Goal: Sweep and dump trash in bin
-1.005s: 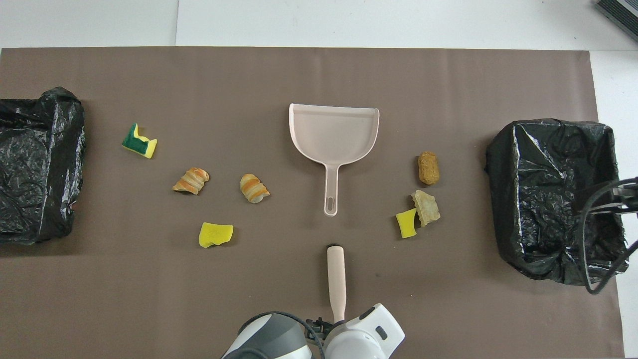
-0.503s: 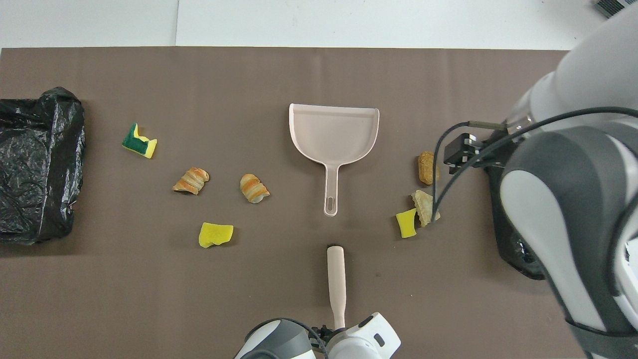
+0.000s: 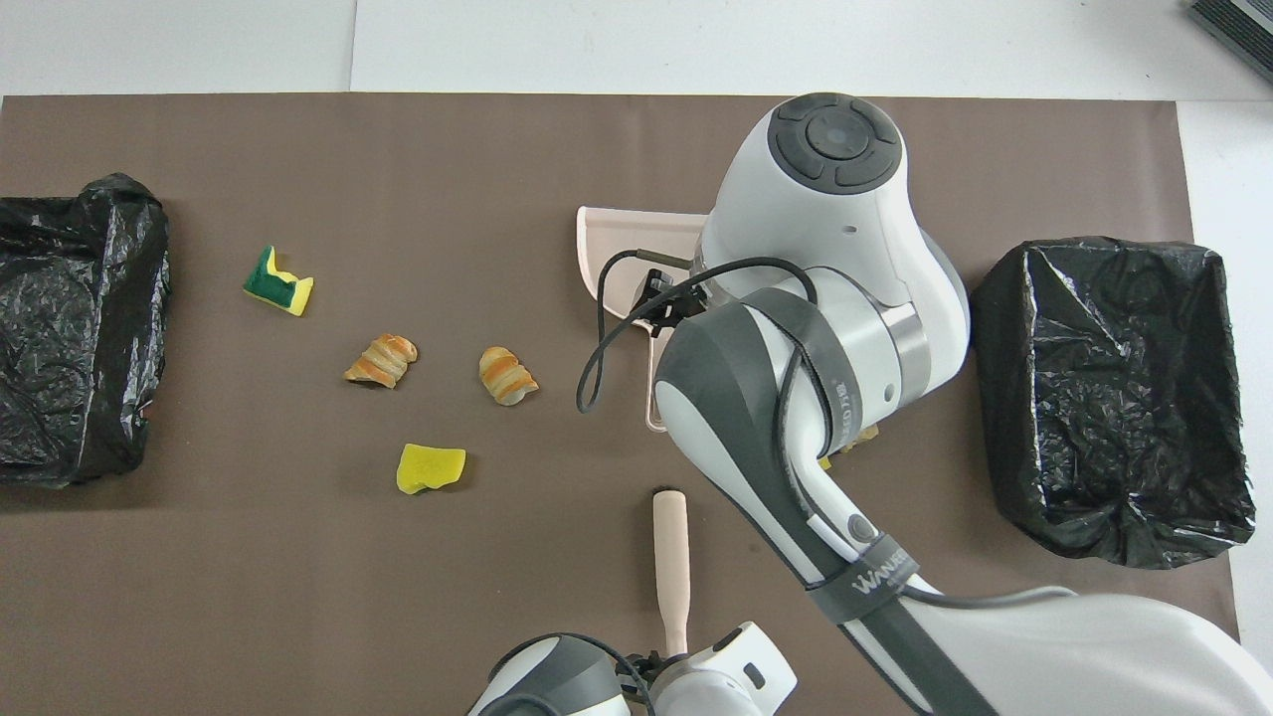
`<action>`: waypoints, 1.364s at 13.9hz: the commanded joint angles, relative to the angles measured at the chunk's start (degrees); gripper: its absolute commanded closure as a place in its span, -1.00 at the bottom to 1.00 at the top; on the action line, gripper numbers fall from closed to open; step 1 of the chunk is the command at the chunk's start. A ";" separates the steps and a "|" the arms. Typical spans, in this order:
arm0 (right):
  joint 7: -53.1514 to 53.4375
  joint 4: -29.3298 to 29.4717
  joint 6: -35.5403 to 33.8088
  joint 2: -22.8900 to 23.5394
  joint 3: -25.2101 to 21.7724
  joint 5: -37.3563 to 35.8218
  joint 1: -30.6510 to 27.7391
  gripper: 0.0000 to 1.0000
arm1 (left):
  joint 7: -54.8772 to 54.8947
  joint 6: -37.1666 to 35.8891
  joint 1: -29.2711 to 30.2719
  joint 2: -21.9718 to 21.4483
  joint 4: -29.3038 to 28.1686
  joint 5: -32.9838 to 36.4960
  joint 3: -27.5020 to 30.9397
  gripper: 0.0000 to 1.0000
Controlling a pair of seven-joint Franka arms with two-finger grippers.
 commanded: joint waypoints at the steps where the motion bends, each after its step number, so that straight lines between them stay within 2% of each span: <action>1: -1.23 0.68 1.34 3.11 0.10 1.46 1.11 -1.00 | 0.09 -0.39 -0.64 -1.40 -0.55 -1.00 1.05 1.00; 3: -6.85 -6.07 3.69 1.81 0.10 1.98 0.68 -1.00 | 0.27 -2.32 -0.55 -2.28 0.07 -1.00 1.31 1.00; 8: -6.34 -12.32 10.82 1.89 0.10 2.69 1.91 -1.00 | 4.22 -16.19 6.99 -6.76 -0.45 -0.91 1.57 1.00; 10: -6.34 -12.86 11.61 1.89 0.10 2.69 1.99 -1.00 | 4.66 -15.43 11.99 -5.89 -0.55 -0.91 1.57 1.00; 12: -6.34 -13.39 12.32 1.89 0.19 2.69 1.99 -1.00 | 6.24 -11.58 17.00 -4.31 -0.54 -0.91 1.57 1.00; 13: -6.34 -13.48 12.32 1.80 0.19 2.69 2.08 -0.86 | 6.59 -8.77 19.46 -3.26 -0.20 -0.91 1.57 1.00; 15: -6.78 -14.09 12.41 1.45 0.28 2.69 2.08 -0.35 | 7.99 -5.32 23.25 -1.85 0.07 -0.91 1.57 1.00; 16: -6.78 -14.35 12.41 1.36 0.37 2.69 2.08 -0.07 | 9.57 -6.19 24.40 -1.84 0.07 -0.91 1.57 1.00; 19: -6.08 -14.27 12.41 1.36 0.37 2.69 2.17 1.00 | 10.20 -15.49 27.04 -2.54 0.07 -0.82 1.66 1.00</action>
